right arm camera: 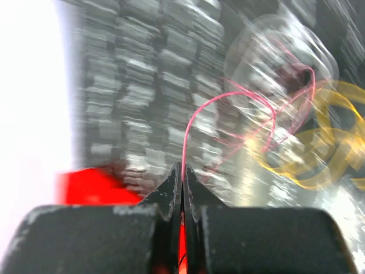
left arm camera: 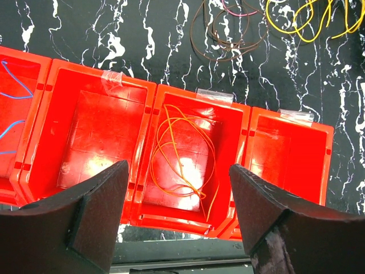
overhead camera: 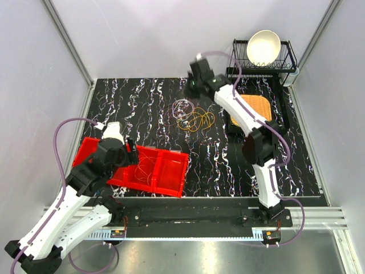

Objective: Untangle the cables

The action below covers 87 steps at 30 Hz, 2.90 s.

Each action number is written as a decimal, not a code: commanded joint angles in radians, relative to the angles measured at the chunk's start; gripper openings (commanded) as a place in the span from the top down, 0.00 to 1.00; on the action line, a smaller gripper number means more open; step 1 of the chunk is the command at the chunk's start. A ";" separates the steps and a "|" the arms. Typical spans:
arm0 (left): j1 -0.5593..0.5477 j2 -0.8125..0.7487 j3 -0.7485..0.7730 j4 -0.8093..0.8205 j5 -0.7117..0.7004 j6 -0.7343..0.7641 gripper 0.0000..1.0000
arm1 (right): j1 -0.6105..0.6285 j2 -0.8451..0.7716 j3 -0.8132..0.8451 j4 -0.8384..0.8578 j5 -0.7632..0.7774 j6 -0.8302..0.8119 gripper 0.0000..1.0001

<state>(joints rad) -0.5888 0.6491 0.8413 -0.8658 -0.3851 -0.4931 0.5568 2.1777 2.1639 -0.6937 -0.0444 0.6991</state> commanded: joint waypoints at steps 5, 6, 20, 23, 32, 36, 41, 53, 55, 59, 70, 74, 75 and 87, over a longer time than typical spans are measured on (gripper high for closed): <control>-0.005 0.017 0.001 0.034 -0.014 0.010 0.25 | 0.046 -0.214 0.471 -0.090 -0.107 -0.128 1.00; -0.005 0.015 0.001 0.034 -0.017 0.008 0.25 | 0.046 -0.228 0.465 -0.087 -0.124 -0.133 1.00; -0.005 -0.034 0.009 0.105 0.093 0.034 0.28 | 0.049 -0.419 0.183 -0.064 -0.252 -0.167 1.00; -0.008 -0.034 0.001 0.178 0.146 0.010 0.28 | 0.049 -0.476 0.110 -0.066 -0.258 -0.187 1.00; -0.132 0.211 0.048 0.421 0.083 -0.012 0.29 | 0.049 -0.676 -0.091 -0.066 -0.192 -0.236 1.00; -0.193 0.354 0.038 0.626 0.069 -0.001 0.30 | 0.048 -0.714 -0.121 -0.069 -0.196 -0.234 1.00; -0.203 0.561 0.094 0.691 -0.018 -0.055 0.34 | 0.049 -0.753 -0.128 -0.073 -0.198 -0.239 1.00; -0.224 0.813 0.176 0.902 0.017 -0.064 0.35 | 0.049 -0.803 -0.122 -0.092 -0.201 -0.247 1.00; -0.227 0.845 0.185 0.916 -0.003 -0.073 0.35 | 0.049 -0.805 -0.121 -0.098 -0.203 -0.250 1.00; -0.229 0.908 0.248 0.831 -0.090 -0.117 0.39 | 0.049 -0.819 -0.125 -0.099 -0.206 -0.250 1.00; -0.229 1.006 0.280 0.863 -0.146 -0.131 0.79 | 0.049 -0.832 -0.130 -0.118 -0.204 -0.245 1.00; -0.230 1.006 0.286 0.901 -0.182 -0.105 0.98 | 0.049 -0.838 -0.131 -0.128 -0.193 -0.240 1.00; -0.230 0.998 0.297 0.898 -0.201 -0.098 1.00 | 0.049 -0.842 -0.131 -0.138 -0.187 -0.239 1.00; -0.241 0.634 0.291 0.785 -0.276 0.063 1.00 | 0.048 -0.803 -0.113 -0.155 -0.130 -0.245 1.00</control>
<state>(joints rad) -0.8249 1.4944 1.0927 -0.0711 -0.5812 -0.5102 0.6041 1.3594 2.0308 -0.8650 -0.2028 0.4667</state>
